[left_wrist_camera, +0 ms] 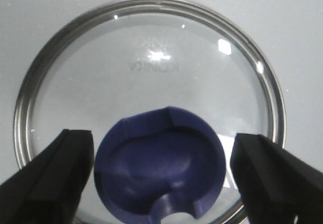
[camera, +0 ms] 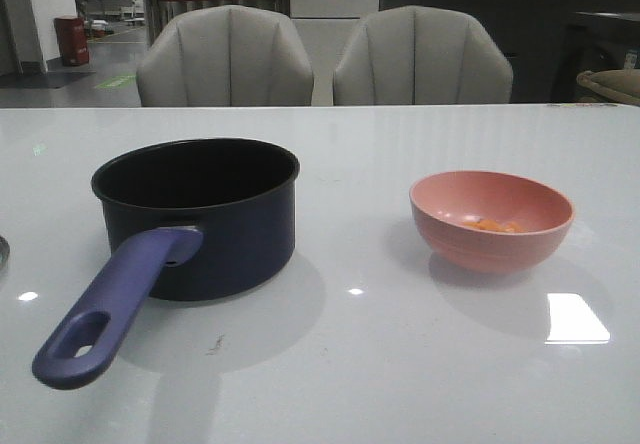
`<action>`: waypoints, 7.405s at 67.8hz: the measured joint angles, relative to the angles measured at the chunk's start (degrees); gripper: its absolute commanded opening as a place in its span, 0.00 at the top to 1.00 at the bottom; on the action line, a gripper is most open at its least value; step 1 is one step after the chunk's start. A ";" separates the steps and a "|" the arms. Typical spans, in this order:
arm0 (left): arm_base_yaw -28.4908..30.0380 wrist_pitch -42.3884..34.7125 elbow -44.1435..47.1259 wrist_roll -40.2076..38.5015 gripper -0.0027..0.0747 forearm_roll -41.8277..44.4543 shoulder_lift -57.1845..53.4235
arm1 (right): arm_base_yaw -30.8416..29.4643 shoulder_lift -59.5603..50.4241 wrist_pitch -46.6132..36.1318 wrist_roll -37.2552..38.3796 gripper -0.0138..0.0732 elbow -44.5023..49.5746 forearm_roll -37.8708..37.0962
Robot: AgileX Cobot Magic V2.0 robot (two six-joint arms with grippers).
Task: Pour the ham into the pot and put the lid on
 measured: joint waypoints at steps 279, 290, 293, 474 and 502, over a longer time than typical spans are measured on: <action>-25.28 -21.96 45.10 2.11 0.21 0.49 -97.35 | 1.02 100.54 21.18 0.81 0.29 -63.45 8.67; -25.28 -21.96 45.10 2.11 0.21 0.49 -97.35 | 1.02 104.55 21.64 0.81 0.53 -65.57 10.48; -25.28 -21.96 45.10 2.11 0.21 0.49 -97.35 | 1.02 104.86 21.64 0.81 0.60 -65.84 10.98; -25.28 -21.75 45.10 2.11 0.21 0.49 -97.43 | 34.28 115.24 -66.45 -43.41 0.69 -66.75 3.02; -25.28 -21.63 45.10 2.11 0.21 0.49 -97.43 | 34.28 118.19 -68.11 -51.60 0.69 -65.12 -2.03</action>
